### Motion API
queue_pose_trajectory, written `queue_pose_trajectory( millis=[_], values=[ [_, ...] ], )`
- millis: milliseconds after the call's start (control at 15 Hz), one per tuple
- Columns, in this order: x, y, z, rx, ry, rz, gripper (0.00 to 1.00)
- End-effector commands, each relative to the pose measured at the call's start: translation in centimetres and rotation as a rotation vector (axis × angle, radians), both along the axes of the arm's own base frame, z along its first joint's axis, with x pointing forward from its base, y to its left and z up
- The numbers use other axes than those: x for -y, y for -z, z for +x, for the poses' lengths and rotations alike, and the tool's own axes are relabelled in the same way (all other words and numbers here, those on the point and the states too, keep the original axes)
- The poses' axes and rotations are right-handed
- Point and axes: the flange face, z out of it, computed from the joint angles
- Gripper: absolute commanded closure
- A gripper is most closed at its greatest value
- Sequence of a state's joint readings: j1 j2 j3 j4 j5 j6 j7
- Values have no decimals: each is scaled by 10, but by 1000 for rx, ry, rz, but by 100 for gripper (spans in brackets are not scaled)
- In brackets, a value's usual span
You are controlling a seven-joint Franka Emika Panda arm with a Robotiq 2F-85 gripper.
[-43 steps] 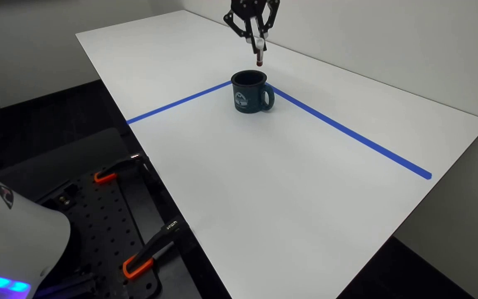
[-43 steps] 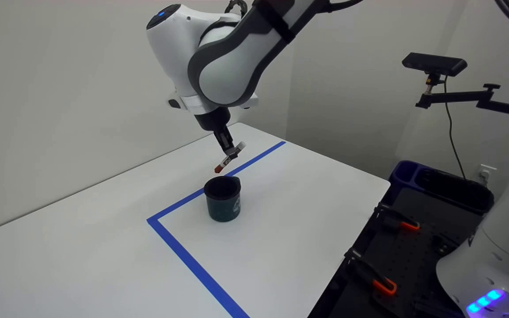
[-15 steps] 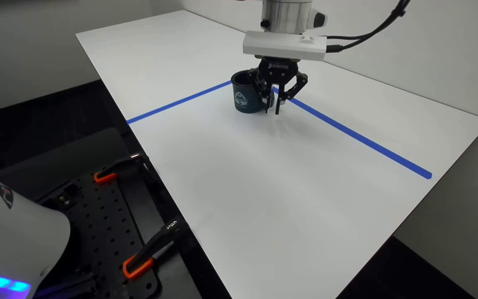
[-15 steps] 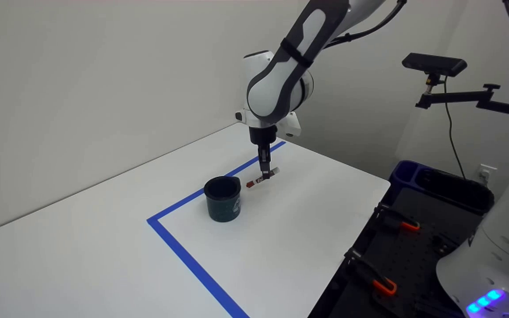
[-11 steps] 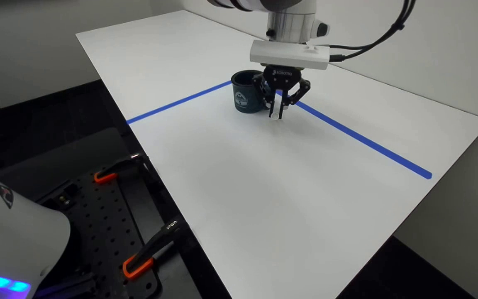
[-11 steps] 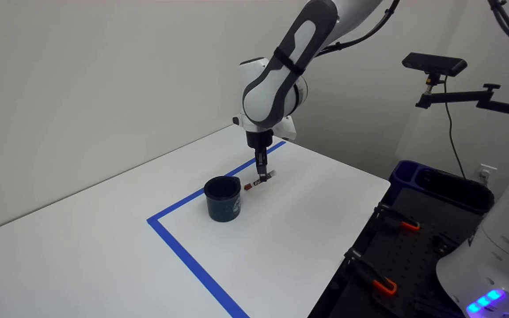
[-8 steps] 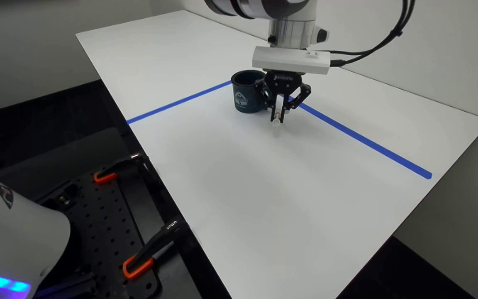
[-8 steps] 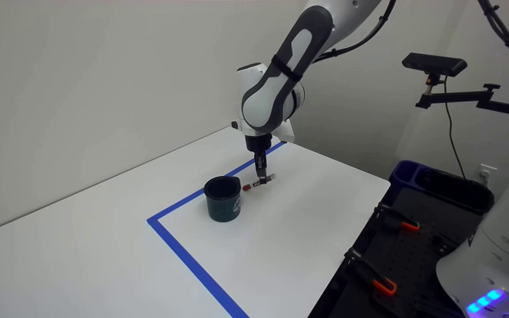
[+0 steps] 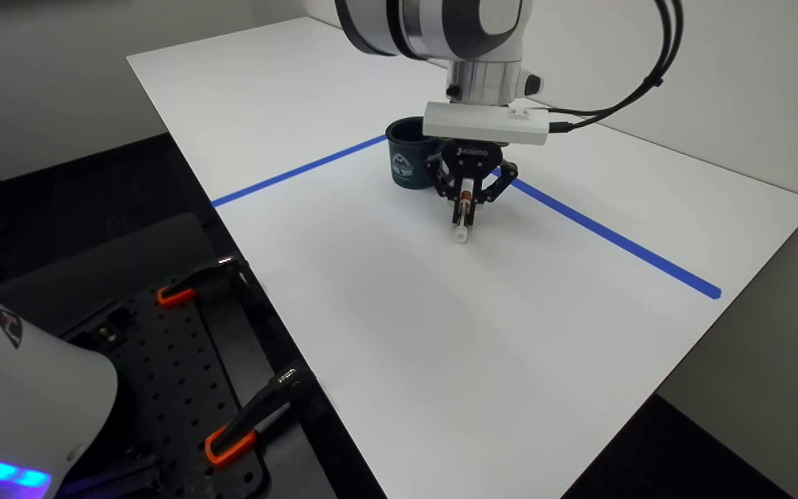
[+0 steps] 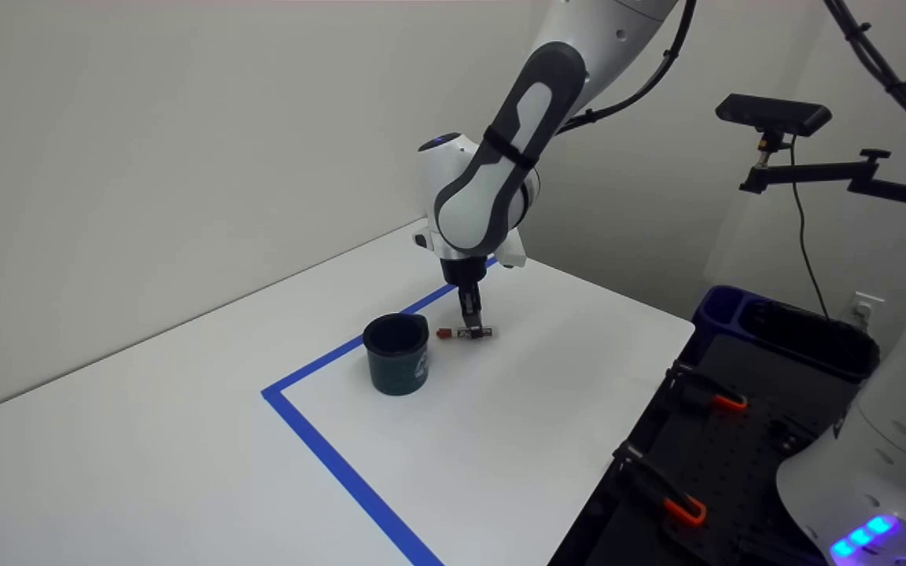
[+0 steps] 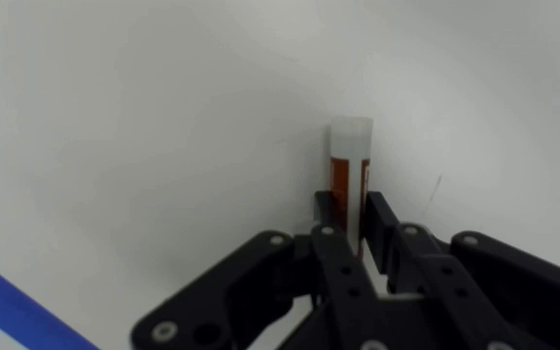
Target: Remove the marker from the mug
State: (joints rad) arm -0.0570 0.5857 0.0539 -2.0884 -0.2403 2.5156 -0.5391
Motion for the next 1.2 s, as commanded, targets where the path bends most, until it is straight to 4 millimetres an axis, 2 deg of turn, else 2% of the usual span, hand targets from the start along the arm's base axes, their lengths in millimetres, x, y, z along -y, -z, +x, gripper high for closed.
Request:
queue_pose_trajectory(
  millis=[0,267,467,733,1133],
  values=[
    [-5,0,4,-12,-2,-25,53],
    [-8,-11,9,-2,-11,-31,26],
    [-9,-29,18,24,-17,-37,2],
    [-12,-71,26,59,-27,-57,0],
    [-30,-140,19,74,-60,-90,0]
  ],
)
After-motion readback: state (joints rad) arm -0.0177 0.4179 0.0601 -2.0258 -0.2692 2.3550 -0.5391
